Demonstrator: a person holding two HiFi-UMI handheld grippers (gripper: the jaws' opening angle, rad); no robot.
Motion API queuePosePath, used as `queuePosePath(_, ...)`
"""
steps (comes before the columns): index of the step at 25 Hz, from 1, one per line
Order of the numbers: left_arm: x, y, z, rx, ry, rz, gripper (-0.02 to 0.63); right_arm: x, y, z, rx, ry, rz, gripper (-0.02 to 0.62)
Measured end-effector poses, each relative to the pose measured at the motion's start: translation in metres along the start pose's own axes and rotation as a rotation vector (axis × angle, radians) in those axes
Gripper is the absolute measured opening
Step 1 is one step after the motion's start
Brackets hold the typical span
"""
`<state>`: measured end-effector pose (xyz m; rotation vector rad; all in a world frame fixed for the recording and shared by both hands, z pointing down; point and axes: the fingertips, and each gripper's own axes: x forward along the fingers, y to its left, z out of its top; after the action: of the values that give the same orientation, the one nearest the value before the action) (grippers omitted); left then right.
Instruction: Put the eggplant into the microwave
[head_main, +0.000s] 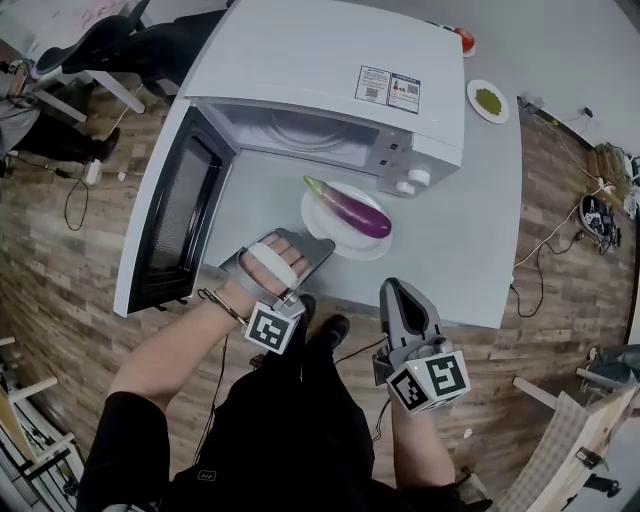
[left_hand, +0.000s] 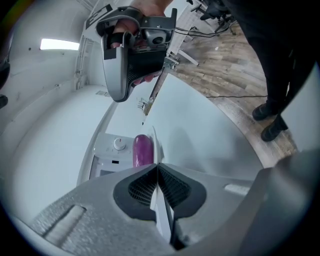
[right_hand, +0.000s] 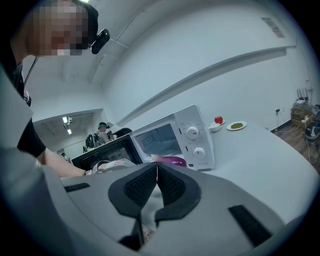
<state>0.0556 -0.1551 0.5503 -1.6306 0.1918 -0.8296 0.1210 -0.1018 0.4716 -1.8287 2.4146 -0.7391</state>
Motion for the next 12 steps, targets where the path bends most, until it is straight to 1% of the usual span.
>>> queuePosePath(8,-0.007,0.013,-0.037,-0.026,0.087,0.019,0.015,0.019,0.013,-0.004,-0.010,0.029,0.045,0.015)
queuePosePath(12,-0.006,0.020,-0.053,-0.033,0.117,0.031,0.015,0.031,0.018,-0.005,-0.013,0.041,0.067,0.015)
